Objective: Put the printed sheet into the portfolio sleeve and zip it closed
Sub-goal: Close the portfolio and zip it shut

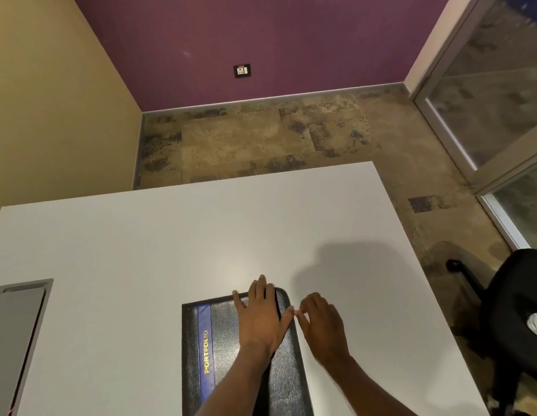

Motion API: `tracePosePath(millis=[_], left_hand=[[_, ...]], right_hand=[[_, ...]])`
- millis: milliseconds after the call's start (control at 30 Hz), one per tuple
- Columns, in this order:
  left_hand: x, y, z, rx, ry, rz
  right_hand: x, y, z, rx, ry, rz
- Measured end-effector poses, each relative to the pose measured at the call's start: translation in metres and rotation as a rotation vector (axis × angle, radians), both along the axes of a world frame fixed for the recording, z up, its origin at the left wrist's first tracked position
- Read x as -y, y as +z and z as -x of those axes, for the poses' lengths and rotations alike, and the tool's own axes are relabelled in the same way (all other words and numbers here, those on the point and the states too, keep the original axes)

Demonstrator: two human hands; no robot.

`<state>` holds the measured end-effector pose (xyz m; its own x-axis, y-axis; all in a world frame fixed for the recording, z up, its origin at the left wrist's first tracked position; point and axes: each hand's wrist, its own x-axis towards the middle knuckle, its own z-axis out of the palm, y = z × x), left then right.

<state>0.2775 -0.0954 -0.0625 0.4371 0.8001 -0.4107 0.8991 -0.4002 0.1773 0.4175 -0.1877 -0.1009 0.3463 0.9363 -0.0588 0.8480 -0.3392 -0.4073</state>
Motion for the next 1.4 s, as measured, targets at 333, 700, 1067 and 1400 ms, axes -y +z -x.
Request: tracePosePath(millis=[333,700,1067,1400], left_hand=[[0.006,-0.001,0.0,0.153,0.075,-0.017],[0.0,-0.005,0.004,0.383,0.2,0.011],[-0.015,-0.011,0.111,0.244,0.832,-0.051],[-0.016,-0.006,0.113,0.448,0.868,-0.033]], right_hand=[[-0.073,0.017,-0.015,-0.073,0.171,0.088],[-0.147,0.034,-0.018,-0.094,0.628,0.224],[-0.152,0.039,-0.006,-0.021,0.743,0.225],[-0.175,0.041,0.039,0.043,0.877,0.253]])
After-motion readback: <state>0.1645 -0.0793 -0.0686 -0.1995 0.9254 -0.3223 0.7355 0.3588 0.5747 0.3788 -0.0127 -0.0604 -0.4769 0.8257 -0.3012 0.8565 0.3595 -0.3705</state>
